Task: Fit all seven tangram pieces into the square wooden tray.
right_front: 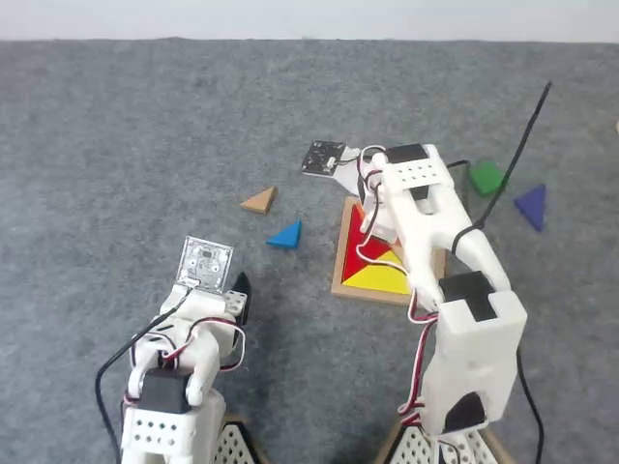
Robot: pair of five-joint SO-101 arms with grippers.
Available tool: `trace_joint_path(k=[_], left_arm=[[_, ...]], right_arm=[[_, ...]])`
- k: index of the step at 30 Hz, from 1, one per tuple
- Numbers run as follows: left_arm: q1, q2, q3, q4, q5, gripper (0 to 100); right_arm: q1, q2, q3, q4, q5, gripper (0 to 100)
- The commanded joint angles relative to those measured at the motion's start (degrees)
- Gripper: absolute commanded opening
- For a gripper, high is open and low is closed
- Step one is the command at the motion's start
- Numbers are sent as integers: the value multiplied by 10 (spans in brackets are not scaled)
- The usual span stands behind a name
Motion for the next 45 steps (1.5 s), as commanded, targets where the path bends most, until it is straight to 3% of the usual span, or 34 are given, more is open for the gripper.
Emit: trace_joint_path(k=[1,7,16,24,31,38,45], left_arm=[[4,-8,-7,2,4,108],[4,-8,-7,2,4,108],[4,-8,-7,2,4,108],[4,-8,-7,2,4,108],[4,-8,-7,2,4,108],[4,-8,-7,2,4,108],[4,-8,-7,2,4,108]], right_arm=[[11,-7,-20,4,9,226],[12,-7,-27,4,4,233],[17,-102,-65,17,-125,186],[18,-276,142,-92,-244,199],[109,-356,311,-201,-365,198],[229,-359,345,-220,-411,195],[215,-360,407,-258,-419,196]])
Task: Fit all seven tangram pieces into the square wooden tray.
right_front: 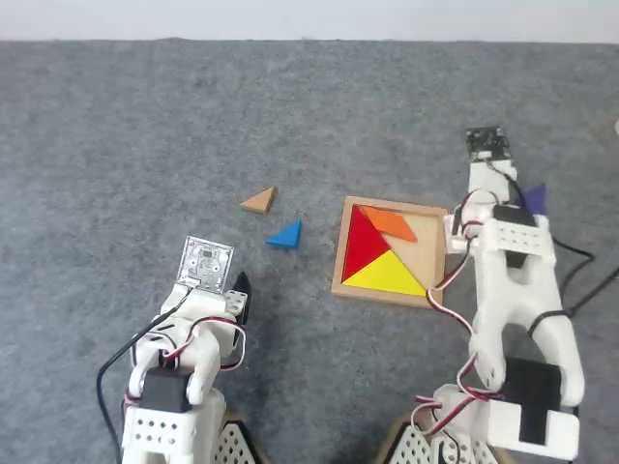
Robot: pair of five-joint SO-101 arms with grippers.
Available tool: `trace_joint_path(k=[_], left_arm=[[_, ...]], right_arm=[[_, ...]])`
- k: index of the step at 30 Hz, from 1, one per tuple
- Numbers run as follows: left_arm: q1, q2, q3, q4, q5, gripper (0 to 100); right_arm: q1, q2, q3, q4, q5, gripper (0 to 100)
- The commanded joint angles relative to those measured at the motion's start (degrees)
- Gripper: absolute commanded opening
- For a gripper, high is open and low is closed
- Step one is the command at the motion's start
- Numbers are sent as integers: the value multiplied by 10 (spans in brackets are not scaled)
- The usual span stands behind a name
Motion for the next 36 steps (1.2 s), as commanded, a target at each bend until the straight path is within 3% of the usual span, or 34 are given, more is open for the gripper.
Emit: trace_joint_path(k=[1,7,24,36], left_arm=[[4,-8,-7,2,4,108],[4,-8,-7,2,4,108],[4,-8,-7,2,4,108],[4,-8,-7,2,4,108]], right_arm=[[-4,-35,18,-36,-8,196],[-2,-39,58,-87,-52,197],[-42,-36,68,-91,-23,198],[-22,-41,90,-122,-24,195]])
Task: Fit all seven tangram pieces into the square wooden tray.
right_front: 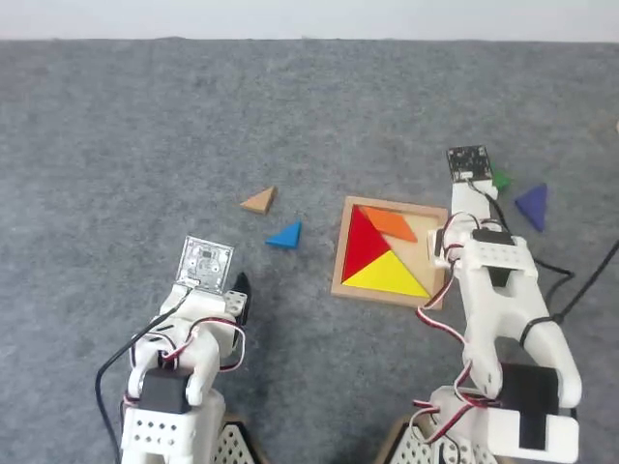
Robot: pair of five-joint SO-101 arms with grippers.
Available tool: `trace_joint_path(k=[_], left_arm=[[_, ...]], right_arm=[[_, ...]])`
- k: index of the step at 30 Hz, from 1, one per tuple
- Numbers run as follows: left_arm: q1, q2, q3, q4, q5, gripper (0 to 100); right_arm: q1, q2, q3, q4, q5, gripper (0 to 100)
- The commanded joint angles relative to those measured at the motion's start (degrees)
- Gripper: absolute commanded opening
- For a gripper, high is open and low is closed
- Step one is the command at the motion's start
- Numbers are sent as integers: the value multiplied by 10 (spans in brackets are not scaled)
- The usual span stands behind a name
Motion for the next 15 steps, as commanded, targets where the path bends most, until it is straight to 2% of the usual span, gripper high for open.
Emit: trace_joint_path(k=[1,10,15], left_arm=[[4,-8,-7,2,4,108],[4,-8,-7,2,4,108],[34,-10,-7,19,4,108]], right_arm=[[15,-30,-3,-14,8,195],[15,-30,9,-15,8,195],[37,-30,7,-27,10,195]])
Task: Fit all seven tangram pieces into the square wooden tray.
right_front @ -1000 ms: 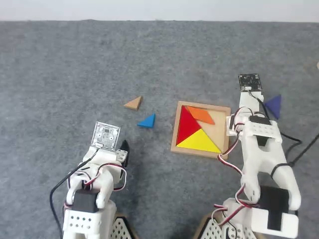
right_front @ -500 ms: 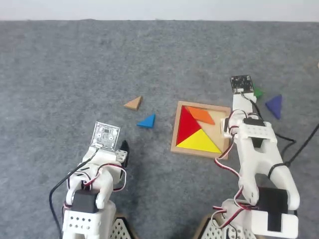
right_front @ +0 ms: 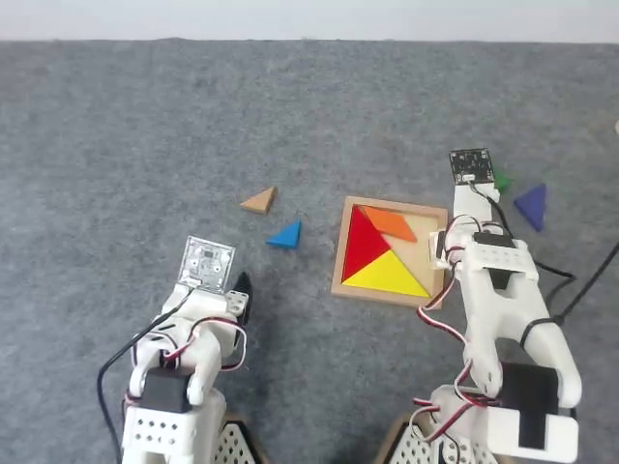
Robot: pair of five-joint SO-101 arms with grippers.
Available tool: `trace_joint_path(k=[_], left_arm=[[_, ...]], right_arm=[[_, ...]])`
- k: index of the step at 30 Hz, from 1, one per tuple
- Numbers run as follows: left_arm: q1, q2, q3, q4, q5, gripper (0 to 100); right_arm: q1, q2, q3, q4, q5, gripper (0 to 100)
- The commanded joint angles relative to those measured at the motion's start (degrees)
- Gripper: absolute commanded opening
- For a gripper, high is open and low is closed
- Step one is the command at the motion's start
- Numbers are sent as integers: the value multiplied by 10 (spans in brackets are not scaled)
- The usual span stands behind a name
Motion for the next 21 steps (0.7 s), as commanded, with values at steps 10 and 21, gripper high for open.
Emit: trace_joint_path(k=[10,21], left_arm=[[18,-10,-17,-123,-152,109],[-25,-5,-56,-149,-159,112]], right_arm=[[51,-216,90,-7,-24,195],[116,-331,145,47,33,197]])
